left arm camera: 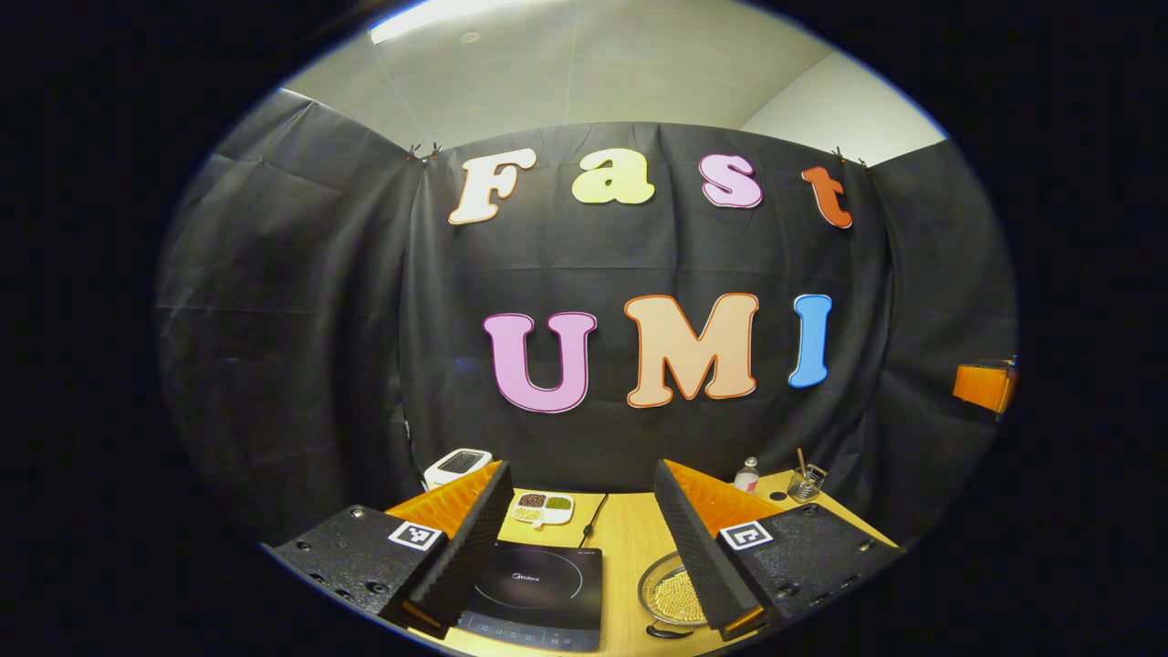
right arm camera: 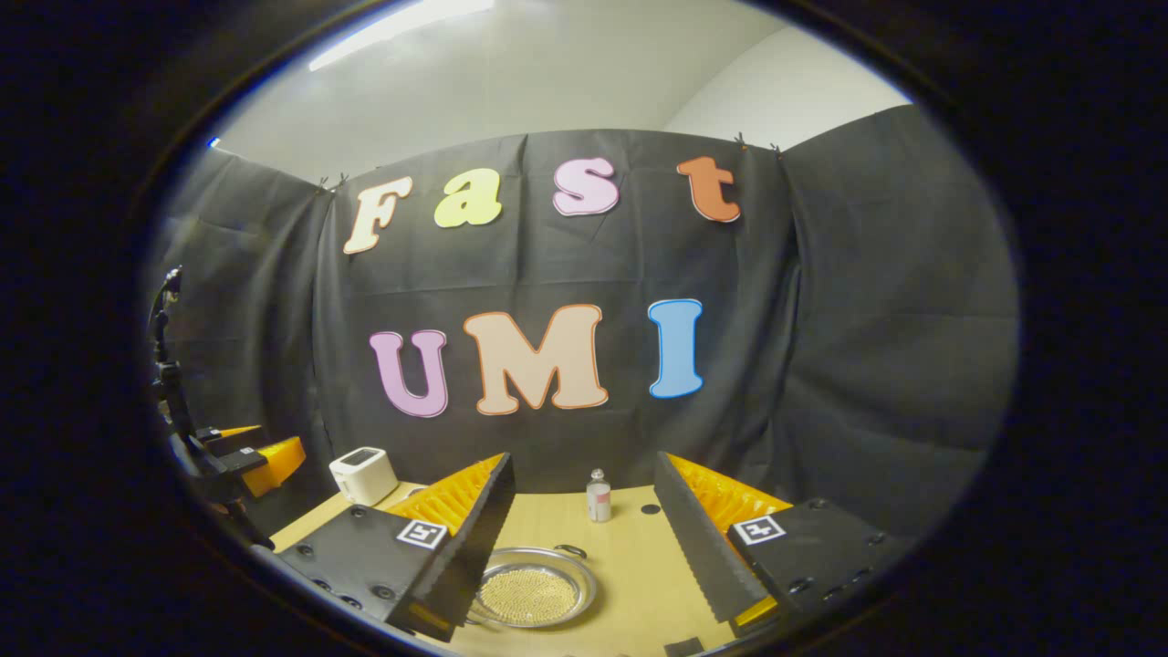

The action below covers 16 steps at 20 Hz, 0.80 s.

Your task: First push the handle of the pot to place it horizontally, then grasp the pot with both hands and set it on the induction cooktop.

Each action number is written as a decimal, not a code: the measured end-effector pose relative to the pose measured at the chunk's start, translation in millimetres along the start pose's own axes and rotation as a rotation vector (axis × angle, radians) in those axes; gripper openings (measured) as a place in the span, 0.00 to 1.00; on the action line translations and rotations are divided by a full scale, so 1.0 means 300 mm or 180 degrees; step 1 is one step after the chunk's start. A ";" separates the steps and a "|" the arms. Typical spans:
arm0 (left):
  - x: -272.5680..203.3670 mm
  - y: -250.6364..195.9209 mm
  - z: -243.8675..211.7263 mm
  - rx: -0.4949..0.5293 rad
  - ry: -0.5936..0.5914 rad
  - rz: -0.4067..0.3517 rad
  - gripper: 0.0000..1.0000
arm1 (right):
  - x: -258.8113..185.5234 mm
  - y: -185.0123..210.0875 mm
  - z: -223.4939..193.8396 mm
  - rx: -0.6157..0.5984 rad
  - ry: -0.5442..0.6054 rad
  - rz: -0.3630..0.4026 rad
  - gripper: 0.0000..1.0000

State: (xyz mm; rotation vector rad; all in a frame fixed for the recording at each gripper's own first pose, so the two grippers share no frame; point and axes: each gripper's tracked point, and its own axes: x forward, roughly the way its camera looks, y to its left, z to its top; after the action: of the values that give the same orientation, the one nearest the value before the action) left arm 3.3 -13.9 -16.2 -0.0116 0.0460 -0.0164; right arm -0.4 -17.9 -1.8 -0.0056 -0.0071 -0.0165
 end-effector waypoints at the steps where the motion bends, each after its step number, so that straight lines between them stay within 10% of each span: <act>1: -0.004 0.003 0.001 -0.0001 -0.0002 0.0017 0.92 | 0.004 -0.005 -0.005 0.0005 0.0014 0.0009 0.92; 11: -0.086 0.007 0.020 0.0097 -0.0025 0.0304 0.95 | 0.082 -0.034 -0.073 0.0127 0.0174 0.0246 0.92; 16: -0.127 -0.016 0.015 0.0129 -0.0028 0.0481 0.95 | 0.115 -0.055 -0.108 0.0200 0.0219 0.0456 0.46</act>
State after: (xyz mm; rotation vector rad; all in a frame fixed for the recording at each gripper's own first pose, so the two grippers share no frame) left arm -34.6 -18.1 -9.7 0.0323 0.0375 0.1340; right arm 34.0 -35.1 -34.0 0.0572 0.0617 0.1269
